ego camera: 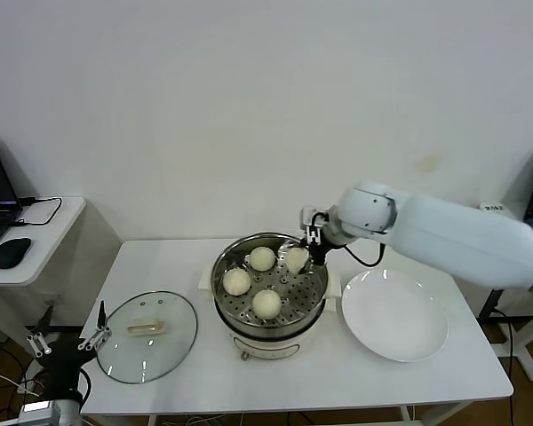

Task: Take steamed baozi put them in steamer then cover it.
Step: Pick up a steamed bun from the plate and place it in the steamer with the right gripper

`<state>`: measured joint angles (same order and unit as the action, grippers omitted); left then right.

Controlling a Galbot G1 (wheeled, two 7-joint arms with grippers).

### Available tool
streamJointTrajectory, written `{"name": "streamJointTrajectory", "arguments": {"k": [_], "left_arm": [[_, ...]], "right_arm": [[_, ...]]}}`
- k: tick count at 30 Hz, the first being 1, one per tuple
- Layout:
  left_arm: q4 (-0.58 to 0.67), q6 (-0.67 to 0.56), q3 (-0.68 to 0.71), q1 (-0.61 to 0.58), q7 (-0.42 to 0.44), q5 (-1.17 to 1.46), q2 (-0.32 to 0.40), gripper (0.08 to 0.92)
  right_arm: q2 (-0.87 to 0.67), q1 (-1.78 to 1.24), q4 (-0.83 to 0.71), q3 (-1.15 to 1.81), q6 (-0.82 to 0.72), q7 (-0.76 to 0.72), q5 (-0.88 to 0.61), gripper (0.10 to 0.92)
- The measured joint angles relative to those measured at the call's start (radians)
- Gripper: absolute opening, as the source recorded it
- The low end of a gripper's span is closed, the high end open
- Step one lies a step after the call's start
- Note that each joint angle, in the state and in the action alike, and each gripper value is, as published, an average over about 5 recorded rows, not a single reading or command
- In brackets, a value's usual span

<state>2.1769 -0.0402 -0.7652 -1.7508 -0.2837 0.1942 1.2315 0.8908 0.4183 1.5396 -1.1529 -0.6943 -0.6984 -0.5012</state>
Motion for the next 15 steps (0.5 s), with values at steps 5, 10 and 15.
{"name": "streamJointTrajectory", "arguments": {"k": [5, 10, 15], "left_arm": [[0.0, 0.0, -0.004, 0.004, 0.0, 0.0, 0.0, 0.823], [0.0, 0.0, -0.006, 0.004, 0.0, 0.0, -0.002, 0.823], [0.001, 0.0, -0.012, 0.001, 0.0, 0.001, -0.006, 0.823]], "right_arm": [[0.025, -0.029, -0.022, 0.0, -0.011, 0.021, 0.001, 0.619], [0.046, -0.056, -0.042, 0.008, -0.019, 0.038, 0.005, 0.619], [0.051, -0.073, -0.05, 0.017, -0.024, 0.044, 0.004, 0.621]]}}
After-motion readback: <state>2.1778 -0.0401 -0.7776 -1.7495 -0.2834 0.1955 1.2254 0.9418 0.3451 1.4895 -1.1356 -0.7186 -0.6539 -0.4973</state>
